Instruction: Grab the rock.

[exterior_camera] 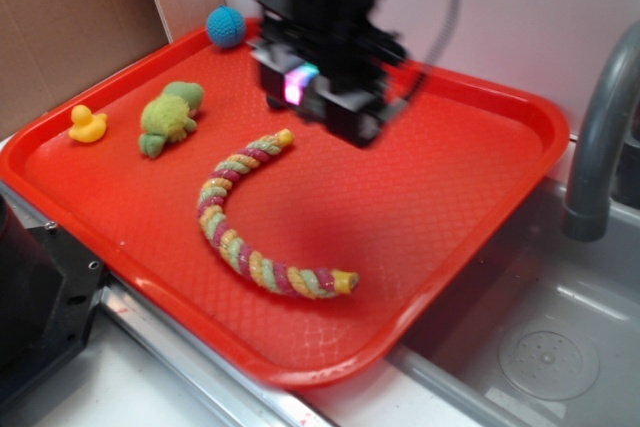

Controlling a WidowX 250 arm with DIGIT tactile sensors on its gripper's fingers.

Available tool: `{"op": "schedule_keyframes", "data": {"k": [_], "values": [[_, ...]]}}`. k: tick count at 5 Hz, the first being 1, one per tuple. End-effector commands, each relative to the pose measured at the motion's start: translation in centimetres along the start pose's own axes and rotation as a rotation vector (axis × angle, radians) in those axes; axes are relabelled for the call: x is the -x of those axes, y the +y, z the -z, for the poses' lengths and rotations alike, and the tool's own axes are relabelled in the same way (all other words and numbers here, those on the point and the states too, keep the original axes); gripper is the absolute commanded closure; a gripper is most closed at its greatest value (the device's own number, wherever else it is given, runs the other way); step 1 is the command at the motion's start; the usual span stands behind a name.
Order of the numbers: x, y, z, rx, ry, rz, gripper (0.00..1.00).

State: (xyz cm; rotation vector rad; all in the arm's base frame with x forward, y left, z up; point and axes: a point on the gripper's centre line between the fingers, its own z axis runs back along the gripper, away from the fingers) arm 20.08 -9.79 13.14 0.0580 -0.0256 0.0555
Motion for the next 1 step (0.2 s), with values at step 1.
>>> {"op": "schedule_keyframes", "data": {"k": [1], "values": [[1.35, 2.99, -10.13, 0.117, -0.061, 0.012, 1.0]]}}
